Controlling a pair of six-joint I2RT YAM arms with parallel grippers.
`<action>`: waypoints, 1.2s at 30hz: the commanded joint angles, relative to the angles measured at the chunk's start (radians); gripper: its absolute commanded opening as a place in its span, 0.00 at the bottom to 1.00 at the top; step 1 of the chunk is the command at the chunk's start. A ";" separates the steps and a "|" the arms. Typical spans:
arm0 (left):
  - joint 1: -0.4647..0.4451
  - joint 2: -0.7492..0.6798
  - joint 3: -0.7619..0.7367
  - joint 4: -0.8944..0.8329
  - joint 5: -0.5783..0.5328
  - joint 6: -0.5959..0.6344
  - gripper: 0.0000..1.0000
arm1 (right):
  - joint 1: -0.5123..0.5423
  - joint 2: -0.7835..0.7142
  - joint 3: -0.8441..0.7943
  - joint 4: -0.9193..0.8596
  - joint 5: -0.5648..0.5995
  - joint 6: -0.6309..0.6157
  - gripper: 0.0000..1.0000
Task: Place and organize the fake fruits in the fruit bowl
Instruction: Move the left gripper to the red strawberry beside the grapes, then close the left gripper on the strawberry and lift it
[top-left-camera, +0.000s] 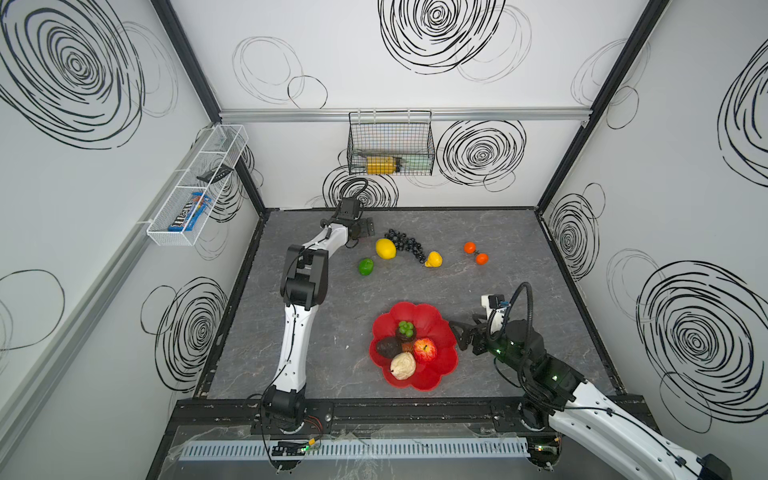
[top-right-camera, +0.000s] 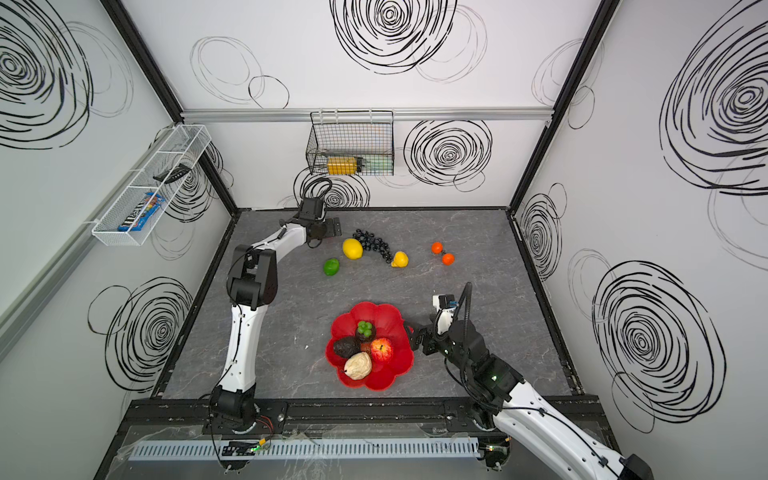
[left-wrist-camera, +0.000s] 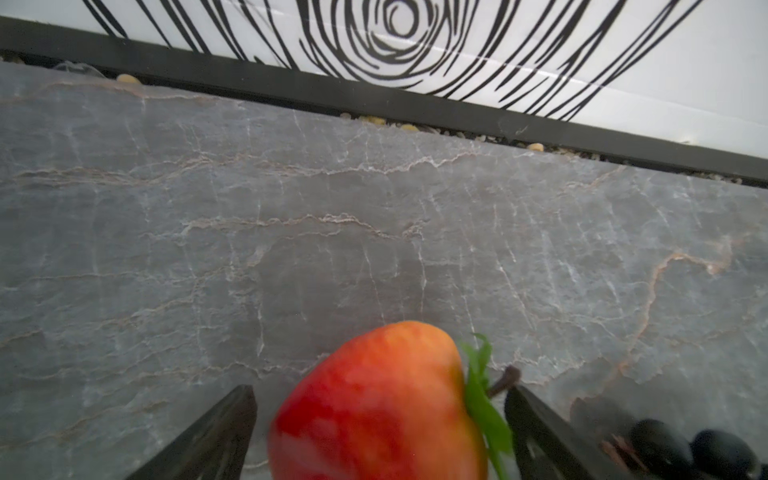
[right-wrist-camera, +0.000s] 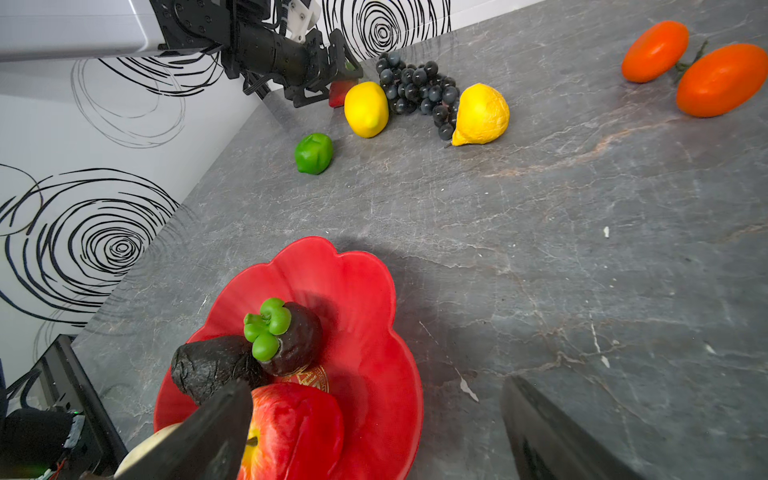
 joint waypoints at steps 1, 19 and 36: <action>0.015 0.026 0.038 -0.019 0.023 -0.022 0.99 | -0.010 0.001 -0.006 0.037 -0.019 0.010 0.97; 0.019 -0.058 -0.088 0.064 0.031 -0.055 0.83 | -0.029 -0.003 0.001 0.033 -0.042 0.011 0.97; -0.018 -0.565 -0.755 0.425 0.109 -0.144 0.76 | -0.034 0.027 0.063 0.014 -0.069 0.027 0.98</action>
